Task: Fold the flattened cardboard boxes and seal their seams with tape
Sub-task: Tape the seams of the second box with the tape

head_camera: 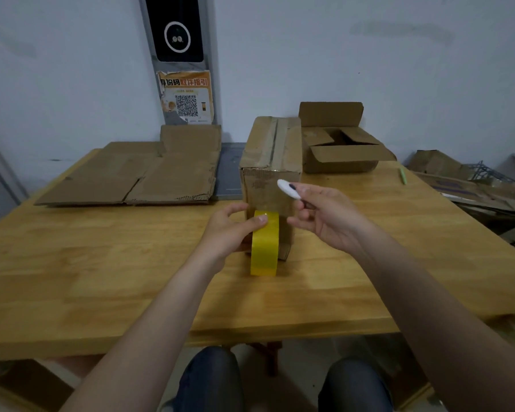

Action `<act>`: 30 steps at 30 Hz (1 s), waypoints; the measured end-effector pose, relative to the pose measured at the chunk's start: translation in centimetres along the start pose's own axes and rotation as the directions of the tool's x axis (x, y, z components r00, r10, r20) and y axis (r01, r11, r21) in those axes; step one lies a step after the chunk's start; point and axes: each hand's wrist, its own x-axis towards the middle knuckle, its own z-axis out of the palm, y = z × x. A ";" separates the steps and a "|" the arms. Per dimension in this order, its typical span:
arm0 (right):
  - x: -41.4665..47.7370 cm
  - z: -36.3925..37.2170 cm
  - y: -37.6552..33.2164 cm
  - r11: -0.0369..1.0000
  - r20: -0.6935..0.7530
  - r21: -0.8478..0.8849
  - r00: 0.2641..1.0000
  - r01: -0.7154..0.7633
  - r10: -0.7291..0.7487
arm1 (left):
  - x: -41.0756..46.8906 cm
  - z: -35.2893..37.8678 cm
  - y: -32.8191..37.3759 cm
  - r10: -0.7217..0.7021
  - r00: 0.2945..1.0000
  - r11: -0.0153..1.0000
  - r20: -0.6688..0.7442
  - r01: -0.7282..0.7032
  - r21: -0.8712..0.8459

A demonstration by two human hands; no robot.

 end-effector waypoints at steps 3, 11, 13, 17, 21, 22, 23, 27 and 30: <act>0.3 -0.1 0.2 0.983 -0.002 0.185 1.000 -0.011 0.011 | 0.2 -0.1 -0.3 -0.010 1.000 1.000 0.030 0.010 -0.014; 0.2 -0.3 0.7 0.998 0.031 0.054 0.999 0.019 -0.021 | 0.2 -0.1 0.0 -0.013 0.997 0.999 0.073 0.015 -0.029; 0.1 -0.1 0.5 0.997 0.042 0.058 0.997 0.057 -0.060 | 0.1 -0.1 0.0 -0.008 0.997 0.999 0.078 0.010 -0.035; 0.2 0.0 0.3 0.986 0.012 -0.117 0.993 0.122 -0.121 | 0.2 -0.2 -0.3 0.006 0.997 1.000 0.082 -0.004 -0.026; 0.6 -0.3 0.1 0.981 0.023 -0.171 0.996 0.088 -0.086 | 0.2 -0.1 -0.5 0.010 0.995 0.999 0.102 -0.007 -0.032; 0.6 -0.2 0.1 0.981 0.037 -0.172 0.996 0.086 -0.081 | 0.3 -0.1 -0.6 0.011 0.994 0.999 0.106 -0.007 -0.032; 0.7 -0.1 0.0 0.977 0.033 -0.193 0.995 0.094 -0.089 | 0.3 -0.1 -0.5 0.009 0.994 0.999 0.110 -0.006 -0.033; 1.3 0.3 -0.3 0.712 -0.062 -0.654 0.919 0.258 -0.390 | 0.4 -0.2 -0.2 0.007 0.988 1.000 0.156 -0.003 -0.026; 1.6 0.3 -0.2 0.196 0.187 -0.912 0.789 0.361 -0.585 | 0.2 -0.2 0.1 0.010 0.983 0.999 0.185 -0.004 -0.033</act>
